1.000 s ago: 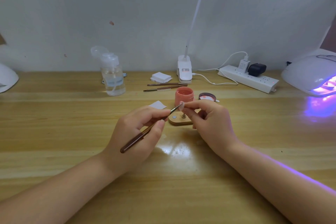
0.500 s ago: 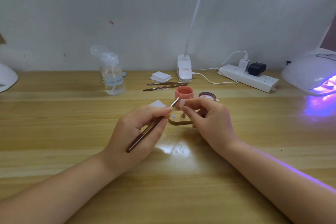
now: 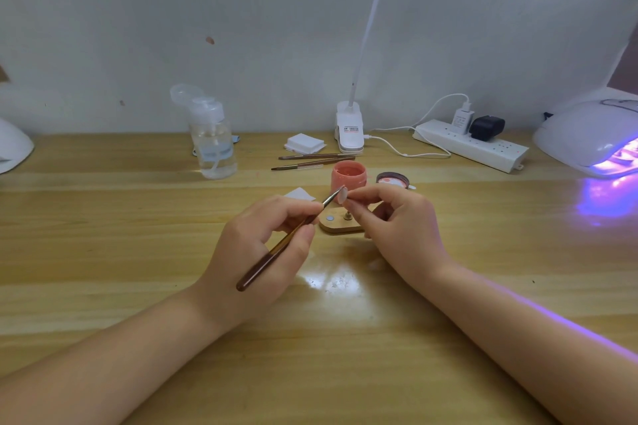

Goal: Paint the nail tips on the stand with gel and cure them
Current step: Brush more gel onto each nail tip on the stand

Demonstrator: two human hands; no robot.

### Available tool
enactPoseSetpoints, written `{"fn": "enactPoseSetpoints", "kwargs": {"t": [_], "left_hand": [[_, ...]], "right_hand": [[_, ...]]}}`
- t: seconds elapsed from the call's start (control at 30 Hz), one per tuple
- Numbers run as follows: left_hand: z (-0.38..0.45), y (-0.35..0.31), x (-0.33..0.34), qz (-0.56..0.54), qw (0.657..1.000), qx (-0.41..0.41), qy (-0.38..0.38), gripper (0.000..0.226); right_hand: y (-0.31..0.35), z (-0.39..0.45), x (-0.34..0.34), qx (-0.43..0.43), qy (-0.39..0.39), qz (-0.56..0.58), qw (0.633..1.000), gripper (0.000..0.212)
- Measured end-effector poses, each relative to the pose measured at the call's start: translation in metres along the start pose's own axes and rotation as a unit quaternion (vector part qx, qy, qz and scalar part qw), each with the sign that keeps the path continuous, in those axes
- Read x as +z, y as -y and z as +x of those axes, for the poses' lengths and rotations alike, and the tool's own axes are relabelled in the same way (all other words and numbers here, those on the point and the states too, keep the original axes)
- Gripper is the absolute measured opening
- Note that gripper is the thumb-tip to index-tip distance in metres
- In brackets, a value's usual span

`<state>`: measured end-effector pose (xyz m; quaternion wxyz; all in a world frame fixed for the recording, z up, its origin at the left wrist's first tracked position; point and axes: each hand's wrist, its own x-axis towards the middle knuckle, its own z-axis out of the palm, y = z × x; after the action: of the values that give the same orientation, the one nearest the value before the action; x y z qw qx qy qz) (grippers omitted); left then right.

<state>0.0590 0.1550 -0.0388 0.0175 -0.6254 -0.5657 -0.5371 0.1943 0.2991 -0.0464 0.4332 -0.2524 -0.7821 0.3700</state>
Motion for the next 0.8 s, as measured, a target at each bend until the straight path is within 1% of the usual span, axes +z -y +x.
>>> {"fn": "enactPoseSetpoints", "kwargs": {"t": [0.07, 0.17, 0.3, 0.37, 0.43, 0.5, 0.6, 0.67, 0.8], "left_hand": [[0.0009, 0.0007, 0.0000, 0.000, 1.000, 0.013, 0.012, 0.025], [0.0003, 0.0036, -0.0016, -0.013, 1.000, 0.015, 0.018, 0.025], [-0.0034, 0.0048, -0.0031, -0.054, 0.998, -0.033, -0.004, 0.023], [-0.0035, 0.0033, -0.0020, -0.058, 0.997, -0.053, -0.023, 0.023], [-0.0021, 0.0018, -0.0008, -0.059, 0.996, -0.063, -0.025, 0.025], [-0.0007, 0.0019, 0.0000, -0.048, 0.997, -0.052, -0.012, 0.026], [0.0002, 0.0034, 0.0006, -0.009, 1.000, -0.013, 0.005, 0.022], [-0.0004, 0.0040, -0.0001, -0.011, 1.000, -0.003, 0.009, 0.023], [-0.0026, 0.0048, -0.0022, -0.051, 0.998, -0.045, -0.001, 0.024]], "right_hand": [[-0.0009, 0.0005, -0.0001, 0.000, 0.000, 0.002, 1.000, 0.005], [-0.0024, 0.0021, 0.0003, 0.000, -0.004, 0.002, 1.000, 0.009], [-0.0037, 0.0029, 0.0007, 0.001, -0.005, 0.004, 1.000, 0.007], [-0.0040, 0.0026, 0.0008, 0.000, -0.003, 0.003, 1.000, 0.005], [-0.0044, 0.0022, 0.0008, -0.007, -0.001, -0.002, 1.000, 0.007], [-0.0044, 0.0018, 0.0004, -0.017, 0.001, -0.009, 1.000, 0.009], [-0.0045, 0.0019, 0.0000, -0.020, 0.001, -0.018, 1.000, 0.011], [-0.0043, 0.0020, 0.0004, -0.019, 0.000, -0.019, 1.000, 0.011], [-0.0045, 0.0021, 0.0005, -0.015, -0.005, -0.019, 1.000, 0.005]]}}
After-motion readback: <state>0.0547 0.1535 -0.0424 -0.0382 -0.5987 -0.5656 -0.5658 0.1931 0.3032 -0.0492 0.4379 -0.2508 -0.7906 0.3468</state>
